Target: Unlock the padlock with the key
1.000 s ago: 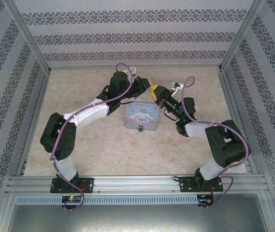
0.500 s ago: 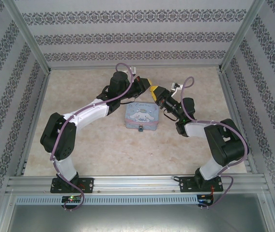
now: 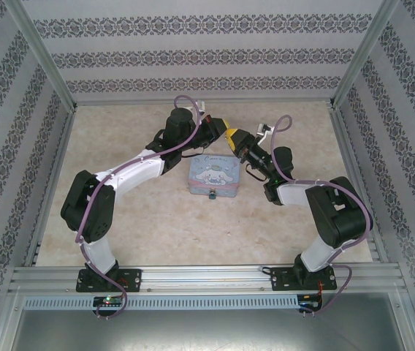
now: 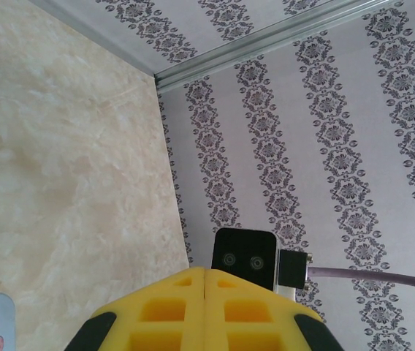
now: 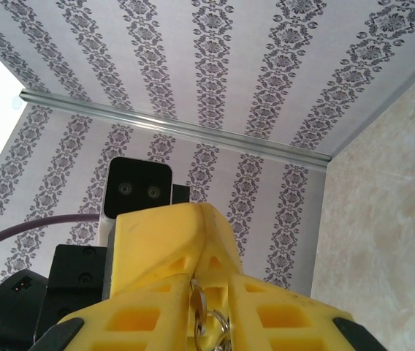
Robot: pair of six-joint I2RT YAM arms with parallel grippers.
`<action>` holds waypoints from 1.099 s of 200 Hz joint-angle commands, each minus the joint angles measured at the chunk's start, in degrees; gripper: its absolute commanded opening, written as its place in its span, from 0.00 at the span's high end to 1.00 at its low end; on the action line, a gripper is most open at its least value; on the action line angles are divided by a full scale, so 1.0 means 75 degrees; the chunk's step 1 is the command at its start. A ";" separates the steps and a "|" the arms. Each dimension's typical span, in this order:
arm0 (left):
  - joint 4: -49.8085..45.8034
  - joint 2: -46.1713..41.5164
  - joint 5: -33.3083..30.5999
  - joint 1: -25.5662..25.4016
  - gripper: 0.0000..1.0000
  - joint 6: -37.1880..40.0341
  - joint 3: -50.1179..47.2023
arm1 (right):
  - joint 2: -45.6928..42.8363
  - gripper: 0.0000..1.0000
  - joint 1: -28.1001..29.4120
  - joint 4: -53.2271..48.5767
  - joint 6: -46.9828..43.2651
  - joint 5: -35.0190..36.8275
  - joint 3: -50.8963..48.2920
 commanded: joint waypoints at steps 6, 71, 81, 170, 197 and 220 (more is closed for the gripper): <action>0.0445 -0.0176 0.0015 -0.0050 1.00 -0.0024 -0.0130 | 0.0109 0.79 0.0130 0.0371 0.0048 0.0026 0.0227; 0.0398 -0.0170 0.0012 -0.0048 1.00 -0.0046 -0.0096 | 0.0153 0.99 0.0174 0.0333 0.0036 0.0015 0.0167; 0.0388 -0.0178 0.0010 -0.0050 1.00 -0.0044 -0.0097 | 0.0159 1.00 0.0170 0.0335 0.0036 0.0004 0.0132; -0.1405 -0.1421 -0.0722 0.0383 0.10 0.0817 -0.0370 | -0.0357 1.00 0.0048 0.0019 -0.0081 -0.0106 -0.0664; -0.2564 -0.1755 -0.0679 0.0420 0.04 0.1286 -0.0408 | -0.0632 1.00 0.0062 -0.0213 -0.0160 -0.0122 -0.0924; -0.3196 -0.1891 -0.0471 0.0419 0.01 0.1503 -0.0642 | -0.0883 1.00 0.0105 -0.0508 -0.0231 -0.0099 -0.1187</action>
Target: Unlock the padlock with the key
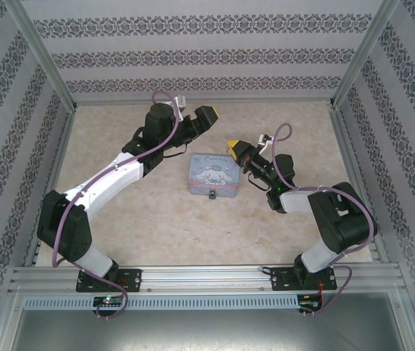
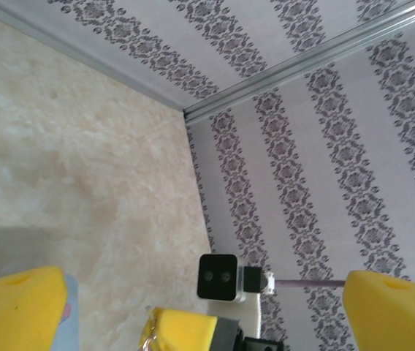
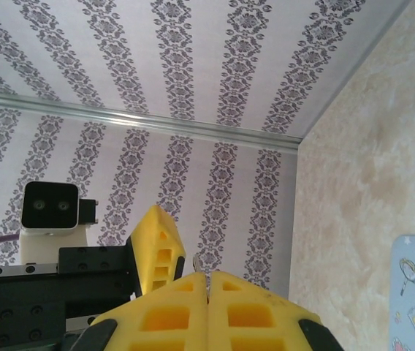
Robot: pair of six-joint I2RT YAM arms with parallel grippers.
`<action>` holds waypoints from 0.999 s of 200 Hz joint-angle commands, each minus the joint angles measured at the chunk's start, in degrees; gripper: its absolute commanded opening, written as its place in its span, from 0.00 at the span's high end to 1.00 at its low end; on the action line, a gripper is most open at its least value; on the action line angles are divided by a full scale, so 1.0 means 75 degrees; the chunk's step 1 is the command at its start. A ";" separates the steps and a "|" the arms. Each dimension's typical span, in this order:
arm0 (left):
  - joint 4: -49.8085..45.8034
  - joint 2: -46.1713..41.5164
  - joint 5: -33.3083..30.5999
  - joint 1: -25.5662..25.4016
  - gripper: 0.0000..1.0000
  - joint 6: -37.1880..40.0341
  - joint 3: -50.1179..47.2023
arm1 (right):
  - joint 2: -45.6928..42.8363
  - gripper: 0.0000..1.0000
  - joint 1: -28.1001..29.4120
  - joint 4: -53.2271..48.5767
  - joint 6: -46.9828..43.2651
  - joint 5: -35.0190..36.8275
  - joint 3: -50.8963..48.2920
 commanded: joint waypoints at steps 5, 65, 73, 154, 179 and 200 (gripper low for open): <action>-0.1352 -0.0183 0.0136 0.0028 0.00 0.0605 -0.0406 | -0.0444 1.00 0.0081 -0.0160 -0.0254 -0.0079 -0.0367; -0.2313 -0.0679 -0.0170 0.0028 0.00 0.1183 -0.1136 | -0.1288 1.00 0.0987 -0.0661 -0.0700 0.0225 -0.1673; -0.2420 -0.0736 -0.0227 0.0024 0.00 0.1266 -0.1157 | -0.1352 1.00 0.1178 -0.0690 -0.0790 0.0315 -0.1872; -0.2804 -0.0997 -0.0351 0.0045 0.00 0.1467 -0.1310 | -0.0242 1.00 0.2057 0.0043 -0.1462 -0.0036 -0.2226; -0.2817 -0.1071 -0.0381 0.0048 0.00 0.1476 -0.1324 | 0.0226 1.00 0.1942 0.0221 -0.1558 -0.0336 -0.2102; -0.2819 -0.1069 -0.0364 0.0050 0.00 0.1455 -0.1287 | 0.0720 1.00 0.1656 0.0707 -0.1427 -0.0597 -0.2104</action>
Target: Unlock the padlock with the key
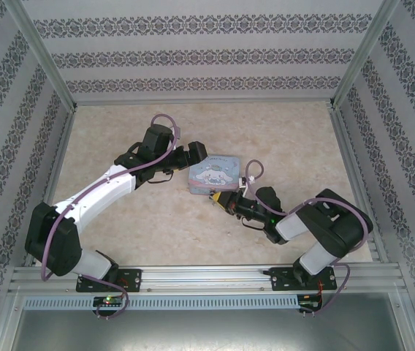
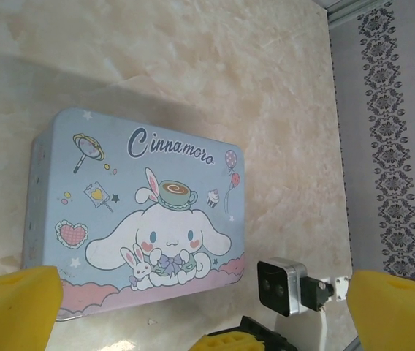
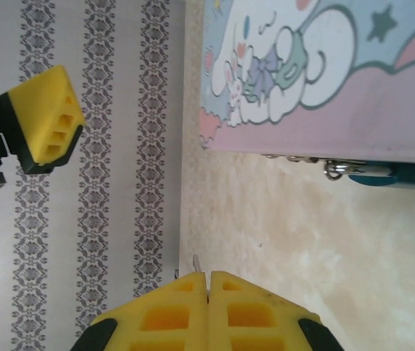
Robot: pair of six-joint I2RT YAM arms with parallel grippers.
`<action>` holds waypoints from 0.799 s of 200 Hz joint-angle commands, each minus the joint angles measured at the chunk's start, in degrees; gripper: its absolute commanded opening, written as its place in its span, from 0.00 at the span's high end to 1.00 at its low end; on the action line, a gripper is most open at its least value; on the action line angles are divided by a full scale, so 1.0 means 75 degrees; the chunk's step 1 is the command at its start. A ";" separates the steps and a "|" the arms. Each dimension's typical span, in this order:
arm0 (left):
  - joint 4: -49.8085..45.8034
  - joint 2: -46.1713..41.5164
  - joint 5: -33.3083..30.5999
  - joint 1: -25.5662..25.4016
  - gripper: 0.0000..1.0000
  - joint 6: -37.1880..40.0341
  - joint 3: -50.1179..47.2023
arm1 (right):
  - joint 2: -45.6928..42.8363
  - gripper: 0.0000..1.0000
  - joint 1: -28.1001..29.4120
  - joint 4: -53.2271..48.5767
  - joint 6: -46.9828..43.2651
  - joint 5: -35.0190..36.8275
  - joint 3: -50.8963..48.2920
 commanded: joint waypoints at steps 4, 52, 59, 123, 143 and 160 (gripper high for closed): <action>-0.0197 -0.0215 -0.0124 0.0044 0.00 0.0170 -0.0010 | 0.0548 1.00 -0.0326 0.0976 -0.0133 -0.0480 0.0155; -0.0161 -0.0196 -0.0067 0.0040 0.00 0.0131 0.0142 | 0.0977 1.00 -0.1096 0.1080 -0.0133 -0.1218 0.0518; -0.0156 -0.0193 -0.0064 0.0045 0.00 0.0122 0.0158 | 0.1025 1.00 -0.1236 0.1077 -0.0106 -0.1299 0.0572; 0.0214 -0.0485 0.0093 0.0047 0.00 -0.0155 -0.0249 | 0.0789 1.00 -0.1719 0.1079 0.0246 -0.1861 0.1004; 0.0668 -0.0797 0.0319 0.0019 0.00 -0.0401 -0.0824 | 0.0360 1.00 -0.1779 0.0980 0.0388 -0.1766 0.0874; 0.1037 -0.1046 0.0462 -0.0073 0.00 -0.0502 -0.1347 | 0.0022 1.00 -0.1870 0.0580 0.0370 -0.1652 0.0910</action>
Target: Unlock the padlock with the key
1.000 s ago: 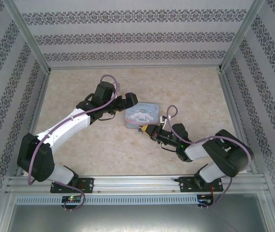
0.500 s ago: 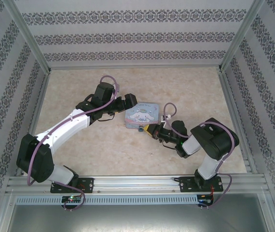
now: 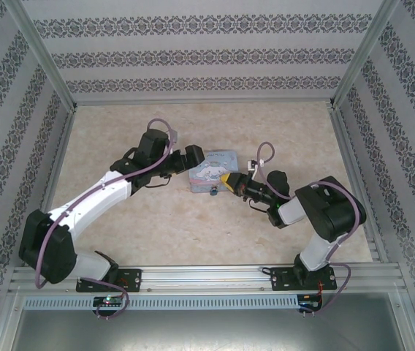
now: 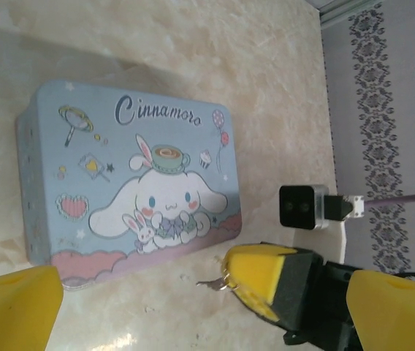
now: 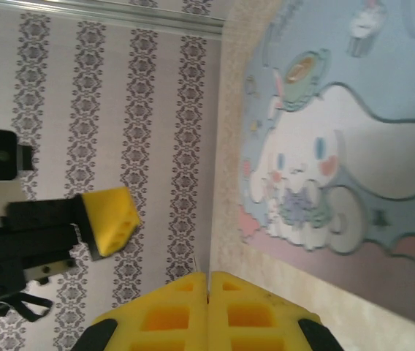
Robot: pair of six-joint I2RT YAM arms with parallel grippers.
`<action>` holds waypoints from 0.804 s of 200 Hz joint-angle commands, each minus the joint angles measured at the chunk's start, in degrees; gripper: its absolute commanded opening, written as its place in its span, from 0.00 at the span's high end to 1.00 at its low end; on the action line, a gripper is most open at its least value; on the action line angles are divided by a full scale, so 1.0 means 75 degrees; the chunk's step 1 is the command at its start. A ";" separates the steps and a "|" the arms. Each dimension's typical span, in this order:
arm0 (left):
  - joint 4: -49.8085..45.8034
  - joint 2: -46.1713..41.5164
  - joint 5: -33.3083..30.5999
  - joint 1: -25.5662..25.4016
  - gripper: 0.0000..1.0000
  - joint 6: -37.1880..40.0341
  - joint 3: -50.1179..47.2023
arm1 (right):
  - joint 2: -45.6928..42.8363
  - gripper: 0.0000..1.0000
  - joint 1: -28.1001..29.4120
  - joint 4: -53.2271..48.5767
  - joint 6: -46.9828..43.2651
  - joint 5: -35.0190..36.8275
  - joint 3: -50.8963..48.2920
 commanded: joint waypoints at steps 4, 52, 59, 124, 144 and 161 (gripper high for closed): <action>0.0716 -0.0445 0.0290 -0.0129 0.00 -0.0286 -0.0674 | -0.0600 1.00 -0.0177 -0.0170 0.0063 -0.0008 0.0031; 0.1797 -0.0523 -0.0043 -0.1028 0.03 -0.0241 -0.1939 | -0.0128 1.00 -0.0621 -0.0543 0.0383 0.0314 0.0593; 0.1893 -0.0422 -0.0127 -0.1159 0.04 -0.0160 -0.2022 | 0.0005 1.00 -0.0661 -0.0533 0.0438 0.0332 0.0709; 0.2731 0.0950 -0.0573 -0.1823 0.10 0.0707 -0.2064 | 0.0750 1.00 -0.0719 -0.0639 0.0622 0.0393 0.1378; 0.3038 0.1388 -0.0464 -0.1835 0.11 0.0878 -0.1953 | 0.0891 1.00 -0.0713 -0.0706 0.0637 0.0440 0.1486; 0.3269 0.1706 -0.0355 -0.1837 0.13 0.1000 -0.1880 | 0.1001 1.00 -0.0691 -0.0756 0.0657 0.0505 0.1541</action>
